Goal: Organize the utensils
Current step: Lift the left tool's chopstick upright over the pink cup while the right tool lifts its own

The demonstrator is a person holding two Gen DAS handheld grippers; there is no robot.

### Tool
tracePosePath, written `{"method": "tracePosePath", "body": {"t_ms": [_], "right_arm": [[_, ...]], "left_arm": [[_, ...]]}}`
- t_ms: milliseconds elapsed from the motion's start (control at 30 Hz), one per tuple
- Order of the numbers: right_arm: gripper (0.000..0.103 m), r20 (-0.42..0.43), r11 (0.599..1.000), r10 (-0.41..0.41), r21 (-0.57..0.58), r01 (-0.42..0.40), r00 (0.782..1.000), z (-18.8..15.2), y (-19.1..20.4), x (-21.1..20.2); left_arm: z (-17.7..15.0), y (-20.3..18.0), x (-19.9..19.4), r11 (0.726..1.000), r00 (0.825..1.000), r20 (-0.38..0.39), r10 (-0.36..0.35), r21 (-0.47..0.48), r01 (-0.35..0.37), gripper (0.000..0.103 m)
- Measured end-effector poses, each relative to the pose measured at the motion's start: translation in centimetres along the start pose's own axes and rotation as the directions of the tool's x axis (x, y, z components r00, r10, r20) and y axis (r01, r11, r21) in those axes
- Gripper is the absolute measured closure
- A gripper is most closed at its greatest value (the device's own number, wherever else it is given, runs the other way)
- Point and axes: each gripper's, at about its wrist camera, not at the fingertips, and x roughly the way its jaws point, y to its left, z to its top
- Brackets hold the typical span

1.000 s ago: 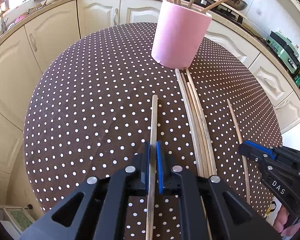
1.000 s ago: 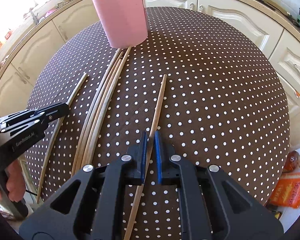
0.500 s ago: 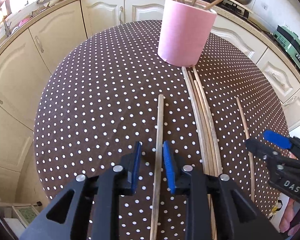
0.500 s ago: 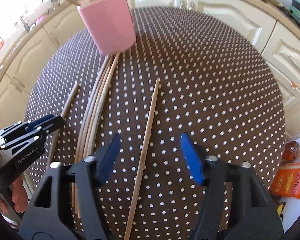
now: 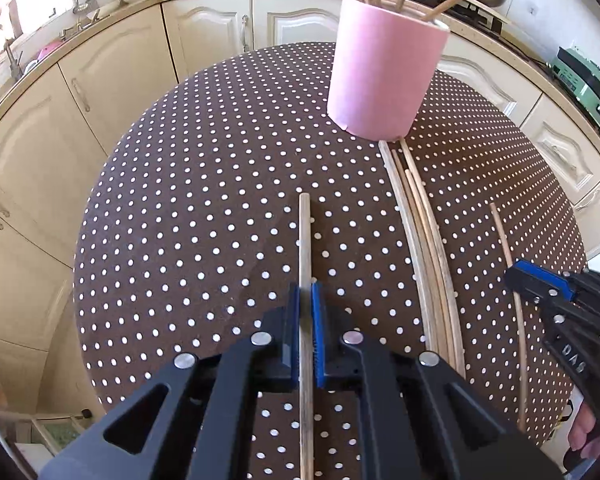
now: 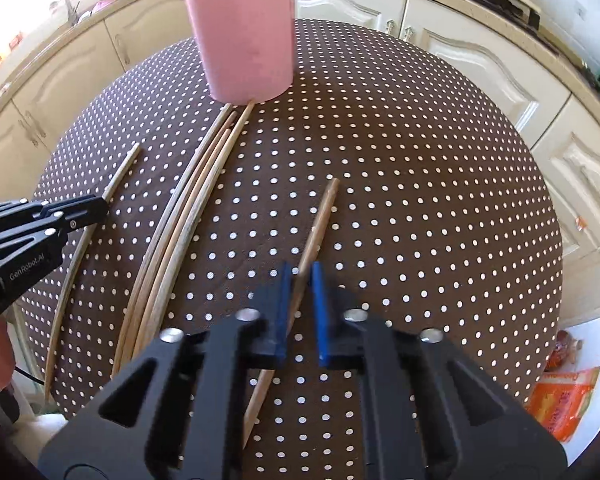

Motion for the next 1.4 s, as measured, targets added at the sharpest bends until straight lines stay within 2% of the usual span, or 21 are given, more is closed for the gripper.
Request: {"method": "tracePosePath", "body": {"t_ms": [100, 200, 333, 433, 567, 767, 967, 1033, 1200, 1400], "right_arm": [[0.097, 0.03, 0.997, 0.05, 0.052, -0.051, 0.998, -0.3, -1.0, -0.4], [0.097, 0.085, 0.992, 0.067, 0.101, -0.076, 0.994, -0.5, -1.8, -1.2], [0.097, 0.164, 0.986, 0.058, 0.143, -0.082, 0.985, -0.5, -2.5, -2.8], [0.097, 0.213, 0.984, 0.07, 0.148, -0.103, 0.974, -0.3, -2.9, -4.2], [0.097, 0.271, 0.98, 0.085, 0.149, -0.129, 0.959, 0.1, -3.2, -6.1], [0.097, 0.351, 0.98, 0.087, 0.136, -0.143, 0.932, 0.6, -3.0, -9.4], [0.097, 0.414, 0.984, 0.092, 0.101, -0.147, 0.906, 0.8, -2.4, -11.9], [0.097, 0.422, 0.984, 0.089, 0.103, -0.145, 0.902, 0.9, -2.2, -12.3], [0.097, 0.45, 0.983, 0.087, 0.108, -0.151, 0.889, 1.3, -2.2, -12.6], [0.097, 0.476, 0.984, 0.064, 0.117, -0.135, 0.877, 2.4, -2.5, -13.2]], "left_arm": [[0.4, 1.0, 0.0, 0.998, 0.999, 0.012, -0.051, -0.041, 0.052, 0.096], [0.6, 1.5, -0.4, 0.996, 0.997, 0.054, -0.06, -0.064, 0.063, 0.096], [0.8, 2.0, -1.5, 0.992, 0.989, 0.116, -0.089, -0.081, 0.099, 0.096], [1.3, 2.3, -2.8, 0.991, 0.979, 0.184, -0.086, -0.083, 0.103, 0.096], [1.6, 2.0, -4.4, 0.993, 0.966, 0.258, -0.034, -0.102, 0.062, 0.096], [2.1, 1.3, -7.4, 0.992, 0.924, 0.383, -0.016, -0.109, 0.062, 0.096], [2.6, 1.1, -9.9, 0.984, 0.89, 0.457, 0.01, -0.162, 0.072, 0.096], [2.5, 0.8, -10.7, 0.984, 0.873, 0.487, 0.024, -0.166, 0.066, 0.096], [2.9, 0.3, -11.9, 0.985, 0.845, 0.535, 0.01, -0.151, 0.084, 0.096], [3.8, -0.7, -14.2, 0.985, 0.785, 0.618, -0.029, -0.114, 0.126, 0.096]]}}
